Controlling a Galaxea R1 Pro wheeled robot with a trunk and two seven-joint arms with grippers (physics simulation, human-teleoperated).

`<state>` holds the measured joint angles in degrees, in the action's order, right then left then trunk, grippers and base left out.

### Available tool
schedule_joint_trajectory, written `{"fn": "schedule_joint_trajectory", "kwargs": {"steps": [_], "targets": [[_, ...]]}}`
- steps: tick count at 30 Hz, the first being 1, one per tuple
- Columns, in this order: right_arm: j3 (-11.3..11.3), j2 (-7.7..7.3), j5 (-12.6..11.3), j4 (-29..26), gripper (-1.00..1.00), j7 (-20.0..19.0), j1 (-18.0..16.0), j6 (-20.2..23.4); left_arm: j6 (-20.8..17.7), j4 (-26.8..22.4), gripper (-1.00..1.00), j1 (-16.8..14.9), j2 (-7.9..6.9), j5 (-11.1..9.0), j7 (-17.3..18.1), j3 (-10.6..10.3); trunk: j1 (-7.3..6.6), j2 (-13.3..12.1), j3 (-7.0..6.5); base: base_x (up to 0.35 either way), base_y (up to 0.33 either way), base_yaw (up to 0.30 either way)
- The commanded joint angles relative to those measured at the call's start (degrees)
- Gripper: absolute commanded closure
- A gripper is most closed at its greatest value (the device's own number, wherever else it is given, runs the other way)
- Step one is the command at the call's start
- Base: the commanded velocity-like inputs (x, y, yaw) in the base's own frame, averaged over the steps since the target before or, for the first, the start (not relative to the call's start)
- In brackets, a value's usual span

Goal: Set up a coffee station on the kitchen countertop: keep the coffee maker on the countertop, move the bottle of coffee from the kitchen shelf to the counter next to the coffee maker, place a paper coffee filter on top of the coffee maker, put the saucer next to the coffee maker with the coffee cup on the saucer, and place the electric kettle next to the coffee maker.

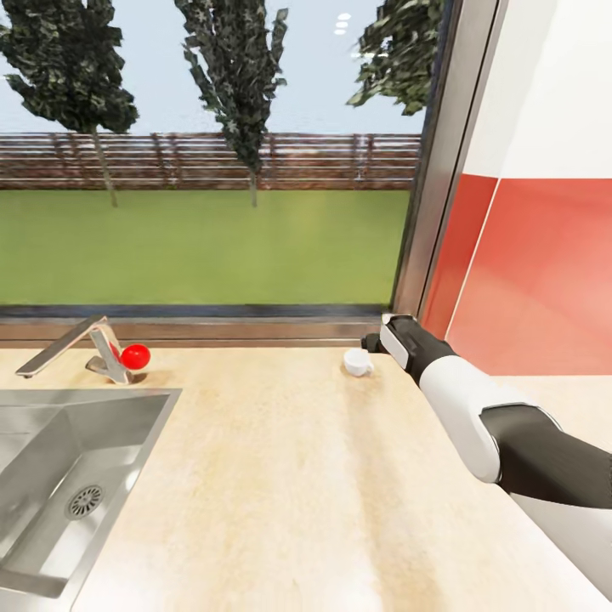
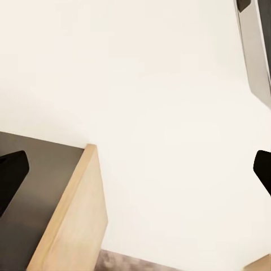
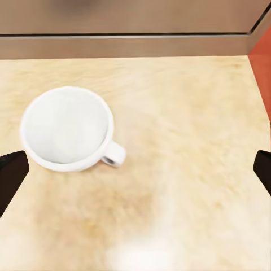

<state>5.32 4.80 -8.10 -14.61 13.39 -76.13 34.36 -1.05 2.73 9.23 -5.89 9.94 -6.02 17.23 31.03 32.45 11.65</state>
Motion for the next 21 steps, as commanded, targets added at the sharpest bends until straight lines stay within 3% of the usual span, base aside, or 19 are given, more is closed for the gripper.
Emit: {"fn": "schedule_joint_trajectory", "kwargs": {"steps": [1,21], "targets": [[0.49,-0.03,-0.60,-0.07,-1.00,0.41,0.24,-0.13,-0.10,-0.01,-1.00,-0.04,0.02,0.61,-0.17,0.44,0.02,0.08,0.17,0.000,0.000,0.000],[0.25,-0.90,-0.60,-2.93,-1.00,0.41,0.81,-0.55,-0.10,-0.01,-1.00,-0.01,0.05,0.61,-0.14,0.43,0.02,0.08,0.60,0.000,0.000,0.000]]}}
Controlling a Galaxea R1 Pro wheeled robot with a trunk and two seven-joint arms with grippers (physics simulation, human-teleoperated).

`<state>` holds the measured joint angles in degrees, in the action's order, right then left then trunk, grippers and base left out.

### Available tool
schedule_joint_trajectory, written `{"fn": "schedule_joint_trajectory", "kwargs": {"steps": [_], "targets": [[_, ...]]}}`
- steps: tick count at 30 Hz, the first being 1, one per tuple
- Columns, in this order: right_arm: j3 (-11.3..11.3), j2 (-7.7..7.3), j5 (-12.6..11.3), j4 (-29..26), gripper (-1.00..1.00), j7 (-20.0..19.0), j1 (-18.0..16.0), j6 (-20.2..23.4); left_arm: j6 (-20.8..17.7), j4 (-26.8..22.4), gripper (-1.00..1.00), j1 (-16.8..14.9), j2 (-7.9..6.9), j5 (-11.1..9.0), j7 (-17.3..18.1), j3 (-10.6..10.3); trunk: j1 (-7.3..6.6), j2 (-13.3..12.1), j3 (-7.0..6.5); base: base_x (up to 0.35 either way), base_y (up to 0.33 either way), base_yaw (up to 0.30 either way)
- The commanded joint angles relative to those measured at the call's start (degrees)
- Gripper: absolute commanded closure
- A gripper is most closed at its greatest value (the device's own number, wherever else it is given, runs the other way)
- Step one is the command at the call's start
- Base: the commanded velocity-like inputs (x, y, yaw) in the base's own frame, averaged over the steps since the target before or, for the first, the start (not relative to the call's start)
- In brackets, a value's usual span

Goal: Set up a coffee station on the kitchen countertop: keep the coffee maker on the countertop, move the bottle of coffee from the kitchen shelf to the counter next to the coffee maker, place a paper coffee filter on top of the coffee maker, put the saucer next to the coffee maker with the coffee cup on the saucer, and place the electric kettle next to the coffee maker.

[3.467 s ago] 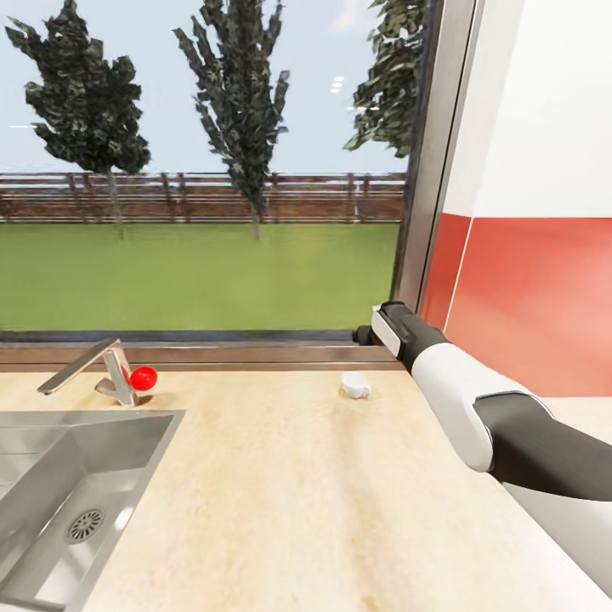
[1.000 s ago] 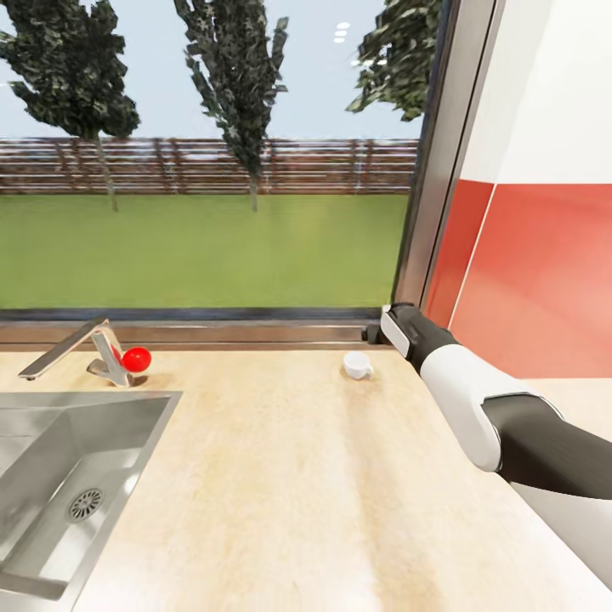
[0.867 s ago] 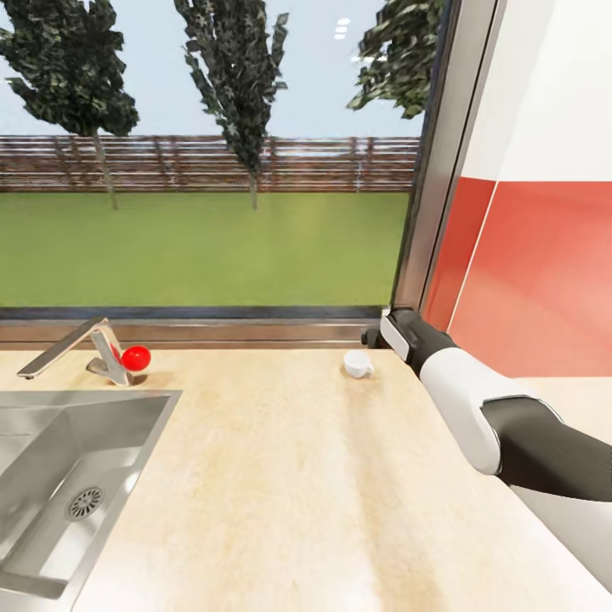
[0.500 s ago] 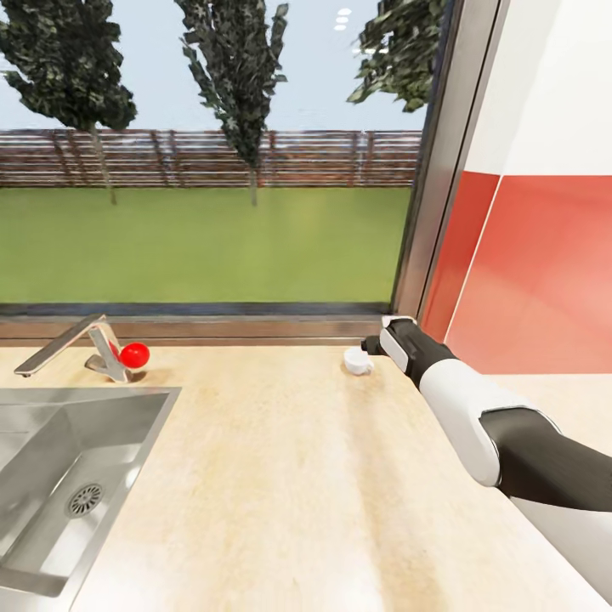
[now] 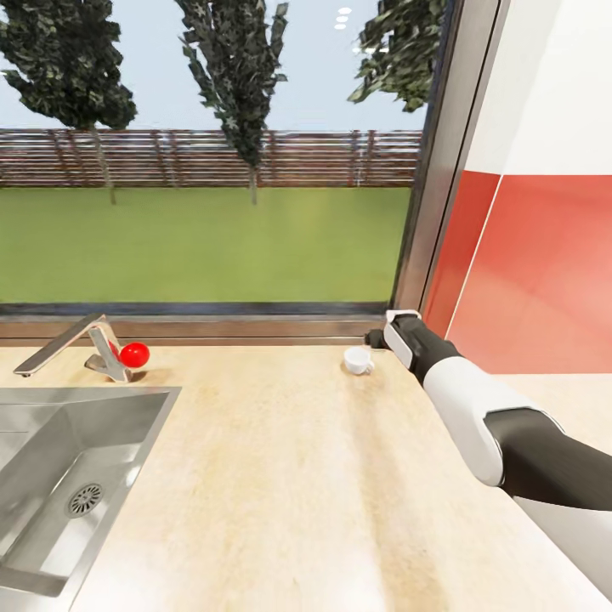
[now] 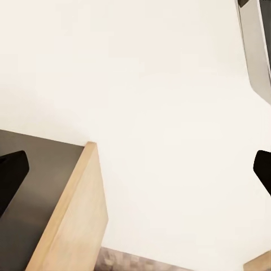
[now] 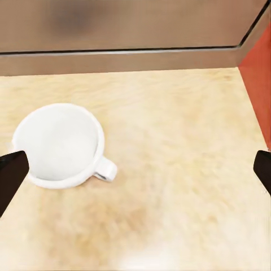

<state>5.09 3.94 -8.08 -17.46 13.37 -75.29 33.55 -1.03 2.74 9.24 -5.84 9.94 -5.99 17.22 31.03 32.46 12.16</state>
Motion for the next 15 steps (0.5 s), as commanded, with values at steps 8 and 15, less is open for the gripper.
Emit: {"fn": "schedule_joint_trajectory", "kwargs": {"steps": [8,15], "targets": [[0.59,-0.14,-0.62,-0.76,-1.00,0.29,-0.03,0.21,-0.11,-0.01,-1.00,-0.02,-0.03,0.61,-0.16,0.44,0.02,0.07,0.08,0.000,0.000,0.000],[0.68,-0.21,-0.62,-0.66,-1.00,0.33,-0.03,0.12,-0.19,-0.03,-1.00,-0.01,0.14,0.61,-0.24,0.44,0.02,0.07,0.08,0.018,0.000,0.000]]}}
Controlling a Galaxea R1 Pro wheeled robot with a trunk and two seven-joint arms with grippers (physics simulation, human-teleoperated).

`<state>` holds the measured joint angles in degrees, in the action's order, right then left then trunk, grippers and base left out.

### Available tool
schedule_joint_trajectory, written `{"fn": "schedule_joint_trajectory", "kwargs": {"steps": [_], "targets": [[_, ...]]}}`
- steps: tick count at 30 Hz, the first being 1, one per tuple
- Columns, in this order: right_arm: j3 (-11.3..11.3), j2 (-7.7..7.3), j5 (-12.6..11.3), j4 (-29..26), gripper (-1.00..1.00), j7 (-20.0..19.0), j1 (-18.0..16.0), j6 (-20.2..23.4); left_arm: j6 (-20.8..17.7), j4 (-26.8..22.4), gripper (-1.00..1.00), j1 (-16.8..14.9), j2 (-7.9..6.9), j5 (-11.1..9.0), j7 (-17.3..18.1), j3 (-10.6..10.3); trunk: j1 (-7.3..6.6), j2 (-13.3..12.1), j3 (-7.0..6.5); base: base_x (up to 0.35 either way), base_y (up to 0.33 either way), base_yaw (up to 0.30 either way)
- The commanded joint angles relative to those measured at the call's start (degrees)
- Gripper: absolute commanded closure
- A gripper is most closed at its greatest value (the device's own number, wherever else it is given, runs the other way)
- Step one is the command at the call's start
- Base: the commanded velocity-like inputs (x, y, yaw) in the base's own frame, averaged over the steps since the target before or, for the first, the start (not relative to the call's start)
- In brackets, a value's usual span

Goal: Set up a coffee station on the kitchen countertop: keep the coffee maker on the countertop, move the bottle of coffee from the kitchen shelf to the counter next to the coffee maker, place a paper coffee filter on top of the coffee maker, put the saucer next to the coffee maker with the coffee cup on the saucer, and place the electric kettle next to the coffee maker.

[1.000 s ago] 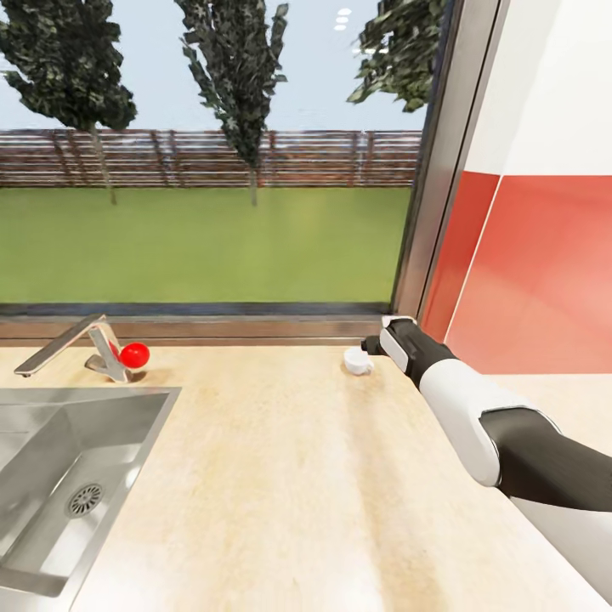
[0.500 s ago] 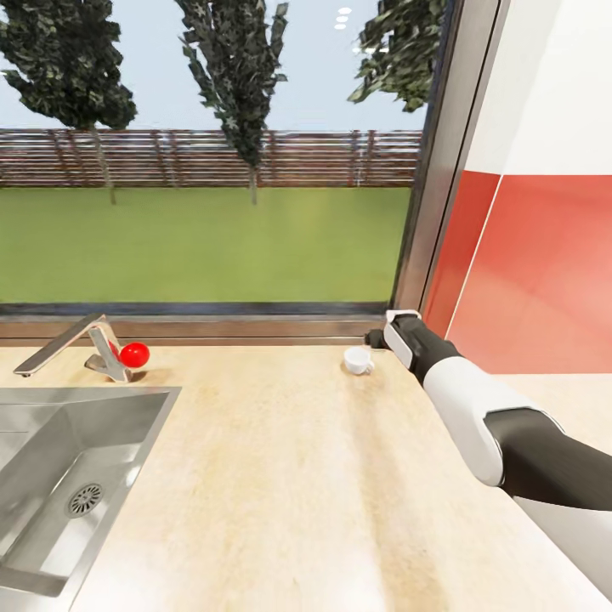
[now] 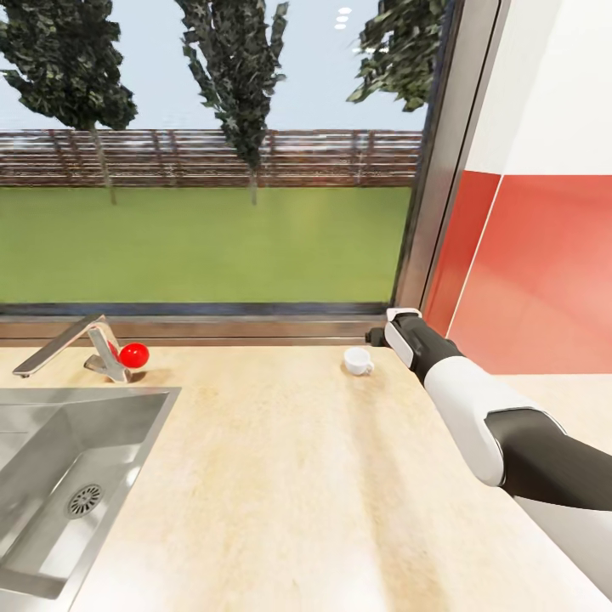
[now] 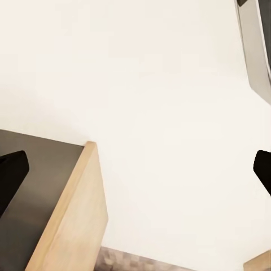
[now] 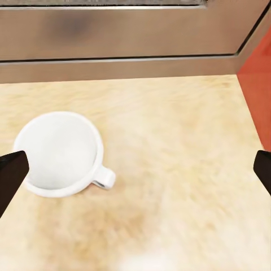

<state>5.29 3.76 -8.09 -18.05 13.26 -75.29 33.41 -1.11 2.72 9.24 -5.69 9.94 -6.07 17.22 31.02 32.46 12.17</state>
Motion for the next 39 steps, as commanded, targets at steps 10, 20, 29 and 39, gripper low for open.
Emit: {"fn": "schedule_joint_trajectory", "kwargs": {"steps": [10,20,29,39], "targets": [[0.51,-0.04,-0.62,-0.05,-1.00,0.44,-0.03,0.25,-0.11,-0.01,-1.00,-0.02,-0.02,0.61,-0.09,0.44,0.03,0.07,0.08,0.010,0.000,0.000],[0.59,0.02,-0.62,0.12,-1.00,0.45,-0.03,0.25,-0.04,-0.08,-1.00,-0.02,-0.02,0.67,-0.08,0.44,0.03,0.07,0.08,0.063,0.000,0.000],[0.59,0.02,-0.62,0.06,-1.00,0.45,-0.03,0.25,-0.05,-0.08,-1.00,-0.02,-0.02,0.70,-0.08,0.44,0.03,0.07,0.08,0.087,0.000,0.000],[0.59,0.02,-0.57,0.12,-1.00,0.45,-0.03,0.25,-0.11,-0.08,-1.00,-0.02,-0.02,0.70,-0.08,0.44,0.03,0.07,0.08,0.004,0.000,0.000]]}}
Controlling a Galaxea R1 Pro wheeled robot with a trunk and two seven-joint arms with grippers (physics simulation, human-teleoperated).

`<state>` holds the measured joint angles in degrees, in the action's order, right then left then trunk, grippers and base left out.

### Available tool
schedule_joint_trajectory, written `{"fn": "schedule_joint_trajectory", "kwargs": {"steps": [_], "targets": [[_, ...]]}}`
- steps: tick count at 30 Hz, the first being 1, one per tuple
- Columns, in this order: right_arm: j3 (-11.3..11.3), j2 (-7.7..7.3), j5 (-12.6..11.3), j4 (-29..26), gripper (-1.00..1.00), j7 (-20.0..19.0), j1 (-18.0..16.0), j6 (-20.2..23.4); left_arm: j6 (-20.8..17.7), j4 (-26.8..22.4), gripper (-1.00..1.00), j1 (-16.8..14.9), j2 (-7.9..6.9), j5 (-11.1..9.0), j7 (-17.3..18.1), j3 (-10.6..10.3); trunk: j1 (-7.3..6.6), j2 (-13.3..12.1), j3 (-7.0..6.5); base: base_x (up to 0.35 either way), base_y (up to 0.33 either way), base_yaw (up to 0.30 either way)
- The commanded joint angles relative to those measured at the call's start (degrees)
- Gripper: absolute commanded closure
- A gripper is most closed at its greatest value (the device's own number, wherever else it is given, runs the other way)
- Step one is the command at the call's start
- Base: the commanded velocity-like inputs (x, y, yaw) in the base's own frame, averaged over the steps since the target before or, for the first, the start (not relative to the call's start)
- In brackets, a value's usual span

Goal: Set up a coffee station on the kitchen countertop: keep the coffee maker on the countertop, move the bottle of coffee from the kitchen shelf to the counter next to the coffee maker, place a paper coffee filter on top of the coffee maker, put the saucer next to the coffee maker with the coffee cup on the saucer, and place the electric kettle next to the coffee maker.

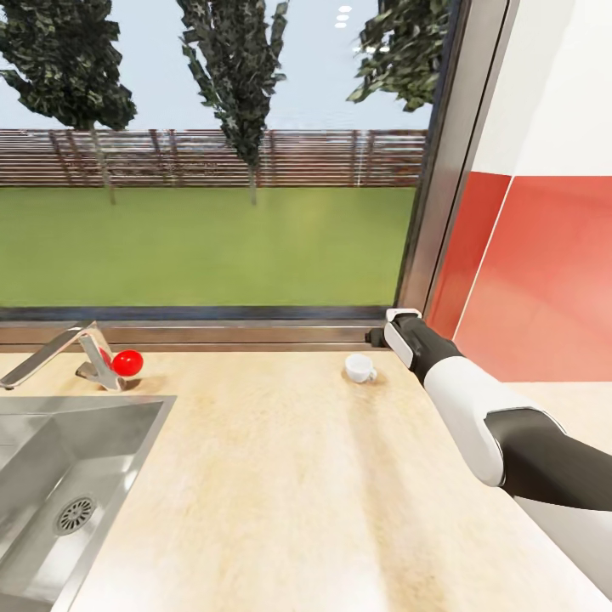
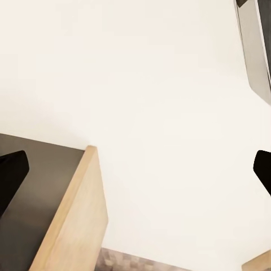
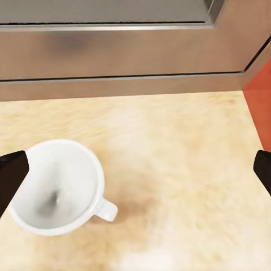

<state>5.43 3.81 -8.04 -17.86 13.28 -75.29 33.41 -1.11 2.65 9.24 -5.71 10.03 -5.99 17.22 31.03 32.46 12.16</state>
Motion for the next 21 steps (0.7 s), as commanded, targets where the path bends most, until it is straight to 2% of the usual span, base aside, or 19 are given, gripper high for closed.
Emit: {"fn": "schedule_joint_trajectory", "kwargs": {"steps": [1,21], "targets": [[0.46,-0.03,-0.63,-0.07,-1.00,0.43,-0.03,0.25,-0.12,-0.01,-1.00,-0.02,0.00,0.61,-0.16,0.44,0.02,0.07,0.08,0.007,0.000,0.000],[0.46,-0.01,-0.66,-0.15,-1.00,0.43,-0.03,0.25,-0.11,-0.01,-1.00,-0.02,-0.01,0.61,-0.16,0.45,0.02,0.07,0.08,0.039,0.000,0.000]]}}
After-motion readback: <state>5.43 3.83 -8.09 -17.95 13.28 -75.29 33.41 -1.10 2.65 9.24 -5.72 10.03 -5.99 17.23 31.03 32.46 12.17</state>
